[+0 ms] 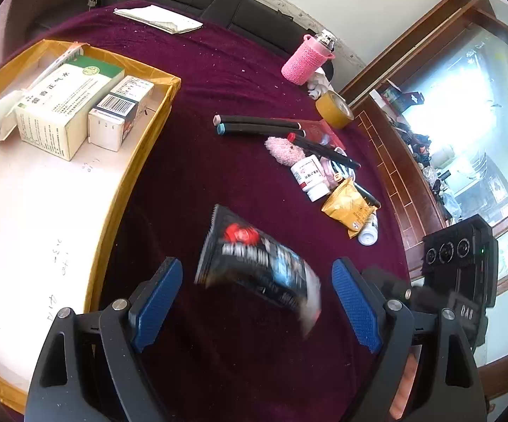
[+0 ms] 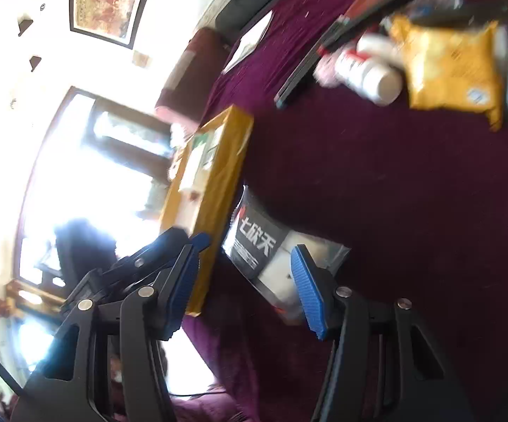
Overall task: Organize objects
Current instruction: 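Grasp the black snack bag with the left tool and lift it, then grasp the red-labelled bottle with the right tool while the left tool holds the bag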
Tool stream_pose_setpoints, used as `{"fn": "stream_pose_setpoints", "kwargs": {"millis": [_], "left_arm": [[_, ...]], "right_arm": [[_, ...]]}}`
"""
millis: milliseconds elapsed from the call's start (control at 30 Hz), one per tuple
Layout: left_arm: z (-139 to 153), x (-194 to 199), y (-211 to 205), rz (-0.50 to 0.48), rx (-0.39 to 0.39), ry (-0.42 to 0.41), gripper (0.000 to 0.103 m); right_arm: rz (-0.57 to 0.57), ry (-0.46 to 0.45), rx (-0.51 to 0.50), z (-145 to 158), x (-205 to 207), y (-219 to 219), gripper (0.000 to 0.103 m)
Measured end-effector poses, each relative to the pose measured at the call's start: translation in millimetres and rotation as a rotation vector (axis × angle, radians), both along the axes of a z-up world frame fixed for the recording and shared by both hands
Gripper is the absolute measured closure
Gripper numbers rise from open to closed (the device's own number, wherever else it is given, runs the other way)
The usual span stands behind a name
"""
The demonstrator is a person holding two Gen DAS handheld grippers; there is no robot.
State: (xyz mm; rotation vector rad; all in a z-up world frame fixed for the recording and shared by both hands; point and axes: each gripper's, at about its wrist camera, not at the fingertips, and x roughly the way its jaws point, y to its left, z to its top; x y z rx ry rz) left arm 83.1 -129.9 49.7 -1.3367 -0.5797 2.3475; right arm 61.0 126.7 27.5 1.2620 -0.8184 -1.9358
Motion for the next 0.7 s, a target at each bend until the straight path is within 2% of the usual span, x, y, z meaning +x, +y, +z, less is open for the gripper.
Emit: {"fn": "stream_pose_setpoints", "kwargs": {"millis": [67, 200, 300, 433, 600, 667, 700], "left_arm": [[-1.7, 1.3, 4.2, -0.001, -0.053, 0.002, 0.02], [-7.5, 2.4, 14.1, -0.012, -0.094, -0.005, 0.02], [-17.9, -0.6, 25.3, -0.041, -0.03, -0.074, 0.02], [-35.5, -10.8, 38.0, -0.006, 0.02, -0.182, 0.02], [-31.5, -30.6, 65.5, 0.033, -0.062, -0.108, 0.019], [-36.3, -40.8, 82.1, 0.01, -0.119, -0.106, 0.019], [-36.8, -42.9, 90.9, 0.007, -0.16, -0.085, 0.016]], "right_arm": [[-0.046, -0.002, 0.009, -0.5, 0.2, 12.5, 0.049], [-0.125, -0.012, 0.002, -6.0, -1.3, 35.1, 0.049], [-0.161, -0.023, -0.005, -10.4, -0.4, 45.8, 0.049], [-0.175, -0.021, -0.003, -12.1, 0.6, 46.9, 0.049], [-0.189, 0.001, 0.015, -7.9, 6.2, 53.0, 0.049], [-0.202, 0.01, 0.022, -3.8, 10.4, 59.0, 0.049], [-0.216, 0.017, 0.026, -1.3, 12.5, 63.1, 0.049]]}}
